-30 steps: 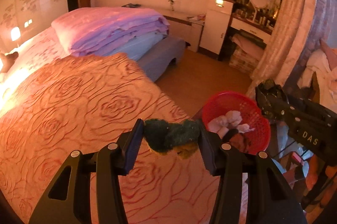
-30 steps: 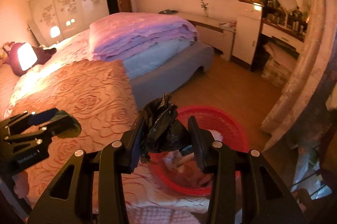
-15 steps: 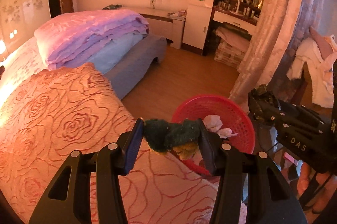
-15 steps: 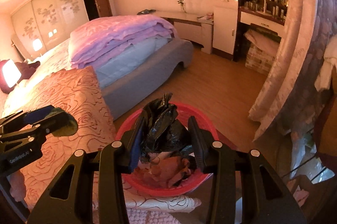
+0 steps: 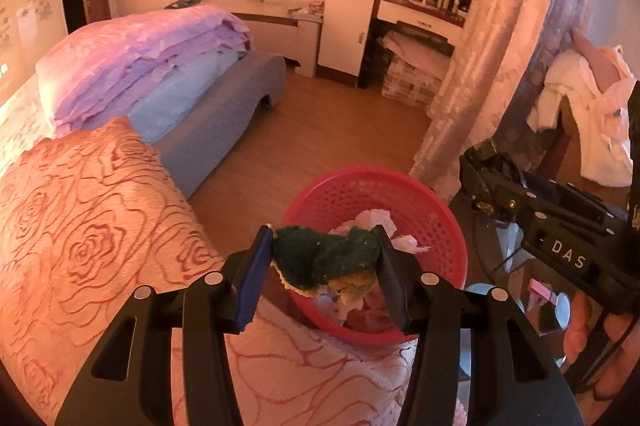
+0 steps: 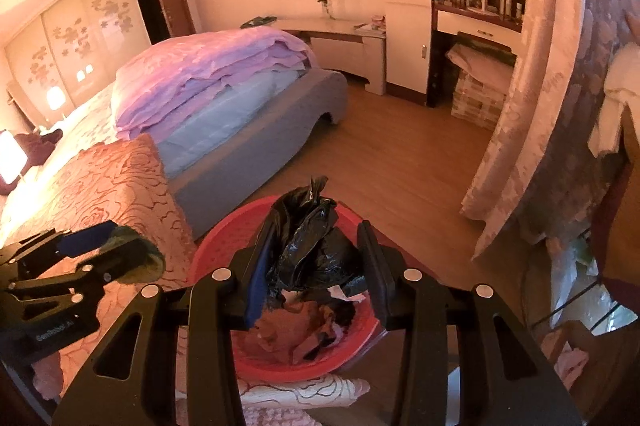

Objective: Collect trash
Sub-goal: 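Open both tools over the red basket to drop the sponge and black bag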

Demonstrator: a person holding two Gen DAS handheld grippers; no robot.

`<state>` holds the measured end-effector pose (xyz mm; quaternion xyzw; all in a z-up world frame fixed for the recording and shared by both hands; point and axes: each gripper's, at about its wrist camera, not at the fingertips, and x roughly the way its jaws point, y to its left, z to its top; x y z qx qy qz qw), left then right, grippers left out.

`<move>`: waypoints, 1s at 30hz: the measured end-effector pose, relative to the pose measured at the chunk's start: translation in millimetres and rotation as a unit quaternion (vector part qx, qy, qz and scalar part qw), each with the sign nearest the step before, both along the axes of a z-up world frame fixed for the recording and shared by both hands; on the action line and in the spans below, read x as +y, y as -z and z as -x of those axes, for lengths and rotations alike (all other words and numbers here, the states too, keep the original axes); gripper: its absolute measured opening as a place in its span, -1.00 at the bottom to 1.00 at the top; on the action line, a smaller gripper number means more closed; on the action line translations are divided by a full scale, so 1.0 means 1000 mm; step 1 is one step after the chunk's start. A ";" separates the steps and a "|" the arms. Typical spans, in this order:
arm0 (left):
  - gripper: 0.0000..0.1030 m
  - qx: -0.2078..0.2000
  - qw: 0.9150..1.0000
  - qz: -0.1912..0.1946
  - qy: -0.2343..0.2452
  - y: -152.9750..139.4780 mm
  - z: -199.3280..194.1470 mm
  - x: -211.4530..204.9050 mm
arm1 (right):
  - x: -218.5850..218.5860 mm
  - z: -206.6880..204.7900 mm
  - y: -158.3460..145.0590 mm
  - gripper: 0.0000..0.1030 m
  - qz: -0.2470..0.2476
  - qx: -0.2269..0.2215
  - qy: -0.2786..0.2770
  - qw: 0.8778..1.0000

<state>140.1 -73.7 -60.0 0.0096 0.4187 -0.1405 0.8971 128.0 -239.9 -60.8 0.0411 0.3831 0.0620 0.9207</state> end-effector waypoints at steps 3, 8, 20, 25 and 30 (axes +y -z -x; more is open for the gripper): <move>-0.06 0.007 1.000 -0.003 0.009 0.007 -0.007 -0.009 | -0.003 -0.003 0.004 -0.22 0.000 0.006 0.004 1.000; 0.06 0.025 0.999 -0.006 0.024 0.022 -0.019 -0.022 | -0.008 -0.009 0.011 -0.22 -0.001 0.015 0.009 1.000; 0.49 0.039 0.999 0.014 -0.001 0.033 -0.024 -0.005 | -0.009 -0.014 0.026 -0.22 -0.001 0.033 0.010 0.999; 0.55 0.018 1.000 0.001 -0.019 0.024 -0.017 0.005 | -0.005 -0.016 0.036 -0.22 -0.008 0.043 -0.003 0.999; 0.58 -0.002 0.999 -0.018 -0.039 0.017 -0.008 0.012 | 0.003 -0.020 0.049 -0.22 -0.014 0.059 -0.014 0.998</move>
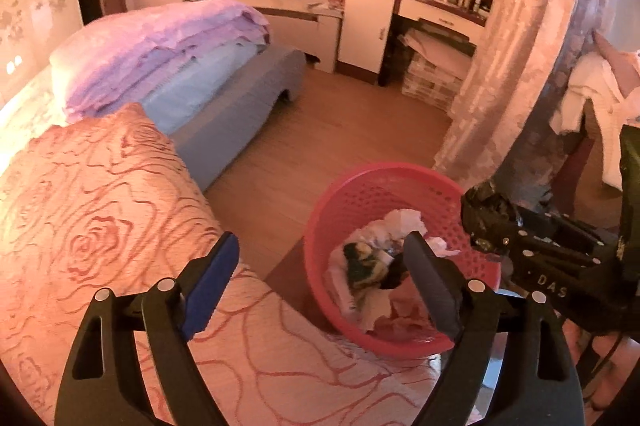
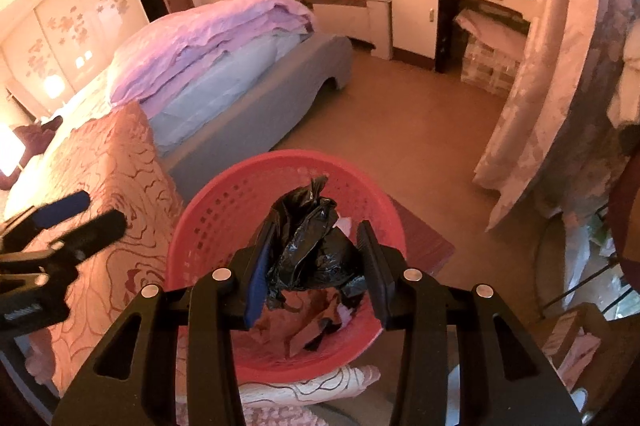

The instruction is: Collect trash

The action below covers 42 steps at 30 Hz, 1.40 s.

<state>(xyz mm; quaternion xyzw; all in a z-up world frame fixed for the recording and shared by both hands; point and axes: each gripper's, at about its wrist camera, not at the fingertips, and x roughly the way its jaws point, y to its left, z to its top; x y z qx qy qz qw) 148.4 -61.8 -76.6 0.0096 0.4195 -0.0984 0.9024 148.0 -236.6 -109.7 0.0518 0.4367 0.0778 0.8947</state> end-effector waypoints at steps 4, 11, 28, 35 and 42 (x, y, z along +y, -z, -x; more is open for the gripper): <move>0.61 -0.009 1.000 -0.005 -0.012 -0.003 0.006 0.004 | 0.008 -0.001 0.006 -0.05 -0.001 -0.005 -0.016 1.000; 0.62 -0.016 0.999 -0.011 -0.027 -0.005 0.011 0.012 | 0.016 0.005 0.000 0.45 -0.014 -0.040 -0.020 0.999; 0.64 -0.028 0.998 -0.013 -0.053 -0.009 0.033 0.036 | 0.023 0.019 -0.008 0.86 0.013 -0.058 0.001 0.998; 0.67 -0.028 0.998 -0.035 -0.046 -0.007 0.046 0.031 | 0.025 0.028 -0.014 0.86 0.027 -0.061 0.004 0.998; 0.72 -0.045 0.997 -0.039 -0.048 -0.014 0.060 0.033 | 0.028 0.042 -0.023 0.86 0.031 -0.063 0.004 0.997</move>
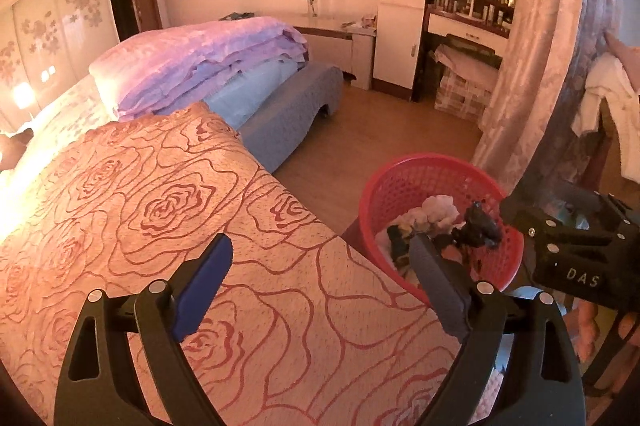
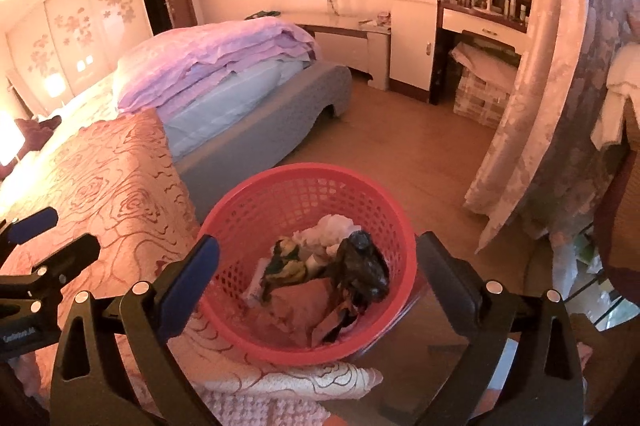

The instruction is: Collect trash

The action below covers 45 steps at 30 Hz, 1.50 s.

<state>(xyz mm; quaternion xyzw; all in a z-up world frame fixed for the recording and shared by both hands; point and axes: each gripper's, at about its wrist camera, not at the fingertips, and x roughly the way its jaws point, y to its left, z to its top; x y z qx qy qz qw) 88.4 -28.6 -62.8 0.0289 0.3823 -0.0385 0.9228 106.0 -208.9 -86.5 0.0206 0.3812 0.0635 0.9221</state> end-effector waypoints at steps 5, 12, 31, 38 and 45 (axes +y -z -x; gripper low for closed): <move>0.76 -0.006 1.000 0.005 -0.003 -0.003 0.007 0.005 | 0.002 0.015 -0.010 0.86 -0.009 -0.011 0.000 1.000; 0.79 0.001 1.000 0.015 -0.006 0.000 0.016 0.009 | 0.005 0.031 -0.015 0.86 -0.021 -0.008 0.001 1.000; 0.80 -0.013 1.000 0.019 0.002 -0.017 0.061 0.007 | -0.011 0.098 -0.044 0.86 -0.032 -0.017 0.024 0.999; 0.80 -0.011 1.000 0.022 -0.004 -0.017 0.076 0.009 | -0.004 0.110 -0.050 0.86 -0.040 -0.025 0.013 0.999; 0.80 -0.004 1.000 0.017 -0.002 -0.012 0.081 0.007 | 0.001 0.112 -0.049 0.86 -0.041 -0.025 0.007 0.999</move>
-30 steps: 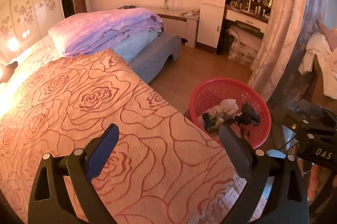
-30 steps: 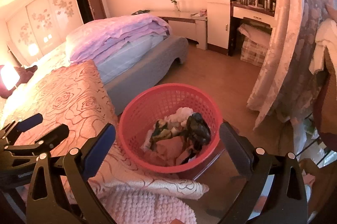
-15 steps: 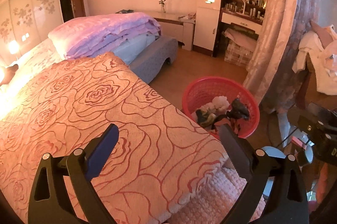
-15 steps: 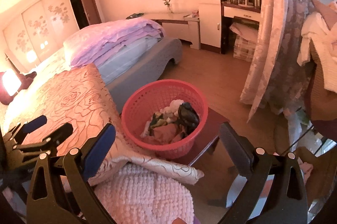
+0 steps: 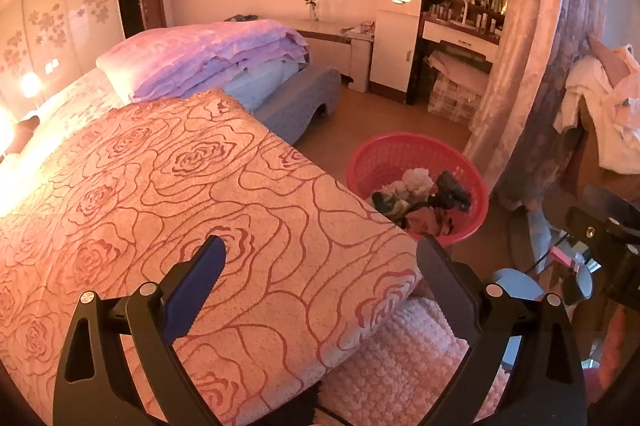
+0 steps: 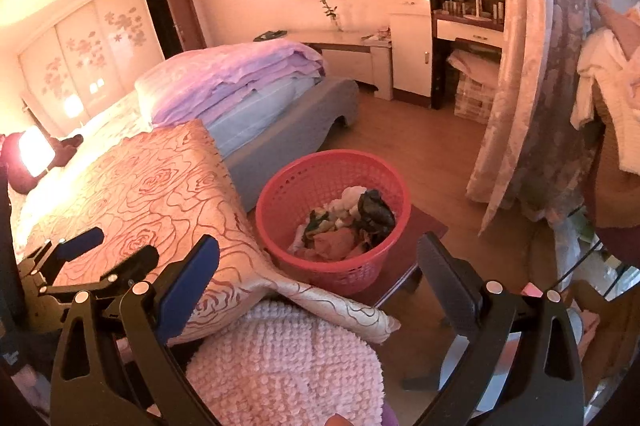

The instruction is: Collect trash

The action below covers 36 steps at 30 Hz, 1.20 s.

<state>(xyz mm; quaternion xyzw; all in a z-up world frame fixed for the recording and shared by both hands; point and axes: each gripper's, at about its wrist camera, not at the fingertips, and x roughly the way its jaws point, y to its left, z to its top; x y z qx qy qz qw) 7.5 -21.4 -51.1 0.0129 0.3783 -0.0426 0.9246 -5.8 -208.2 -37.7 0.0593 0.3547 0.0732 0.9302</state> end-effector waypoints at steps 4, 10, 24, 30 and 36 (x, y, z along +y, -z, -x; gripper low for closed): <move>0.80 -0.002 1.000 -0.001 0.002 0.000 0.001 -0.002 | 0.000 0.001 0.000 0.86 0.002 -0.002 0.002 1.000; 0.80 -0.001 1.000 0.003 0.003 0.002 0.001 -0.003 | 0.000 0.001 0.000 0.86 0.002 -0.001 0.001 1.000; 0.80 0.001 1.000 0.003 0.008 0.003 0.002 -0.008 | 0.000 0.001 0.000 0.86 0.002 -0.001 0.001 1.000; 0.83 0.002 1.000 0.003 0.012 0.004 0.002 -0.009 | 0.001 0.001 0.004 0.86 0.002 0.005 -0.003 1.000; 0.83 0.003 1.000 0.003 0.012 0.005 0.002 -0.009 | 0.002 0.001 0.004 0.86 0.002 0.005 -0.002 1.000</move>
